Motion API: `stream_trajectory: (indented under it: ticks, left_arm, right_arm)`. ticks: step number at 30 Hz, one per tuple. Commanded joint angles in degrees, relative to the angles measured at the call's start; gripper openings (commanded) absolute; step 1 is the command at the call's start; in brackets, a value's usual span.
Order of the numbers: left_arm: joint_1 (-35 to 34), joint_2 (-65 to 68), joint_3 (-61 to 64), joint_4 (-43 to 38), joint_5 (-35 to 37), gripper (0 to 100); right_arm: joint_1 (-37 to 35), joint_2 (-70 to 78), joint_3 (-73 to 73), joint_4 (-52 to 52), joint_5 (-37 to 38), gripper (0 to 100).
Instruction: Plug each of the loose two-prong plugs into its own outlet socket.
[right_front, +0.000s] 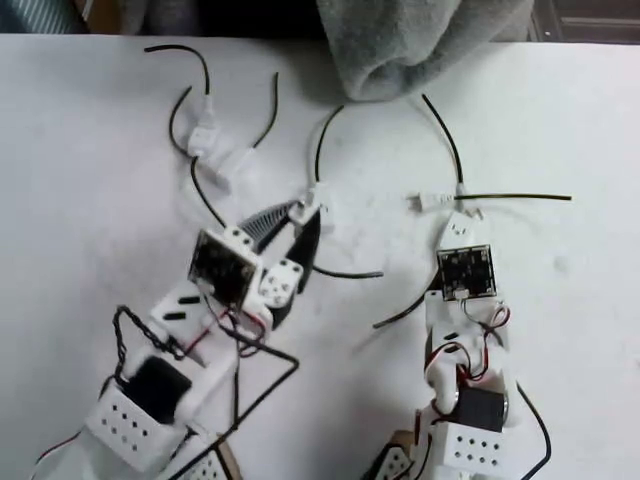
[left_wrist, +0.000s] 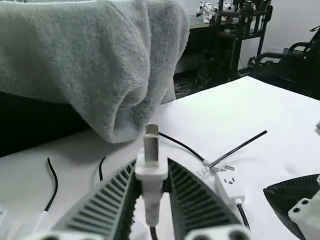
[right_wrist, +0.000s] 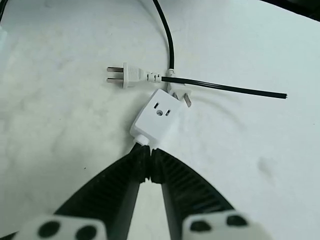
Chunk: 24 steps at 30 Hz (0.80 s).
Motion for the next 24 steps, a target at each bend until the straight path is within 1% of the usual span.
stream_trajectory:
  ticks: [1,4,7,10,14,17,24]
  left_arm:
    - [4.1,-2.4,2.5,-3.7,0.4,2]
    - [7.1,-2.5,5.1,-6.4,0.4,2]
    - [8.0,-2.5,8.8,-10.8,0.4,2]
    - [8.0,-2.5,12.3,-16.6,0.4,2]
    - [7.7,-2.5,14.4,-20.8,0.4,2]
    - [7.8,-2.5,14.8,-20.8,0.4,2]
    - [8.0,-2.6,14.8,-20.7,0.5,2]
  right_arm:
    - [-0.1,-0.2,-4.0,1.5,0.2,1.9]
    - [-0.2,-0.2,-12.3,5.7,0.2,1.9]
    - [-0.3,-0.2,-22.2,8.7,0.1,1.9]
    - [-3.8,0.2,-32.0,10.2,0.1,1.9]
    - [-12.1,0.2,-41.5,10.7,0.1,1.9]
    - [-19.1,-0.1,-44.9,10.4,0.0,1.9]
    - [-41.5,-0.2,-46.5,10.0,0.3,1.9]
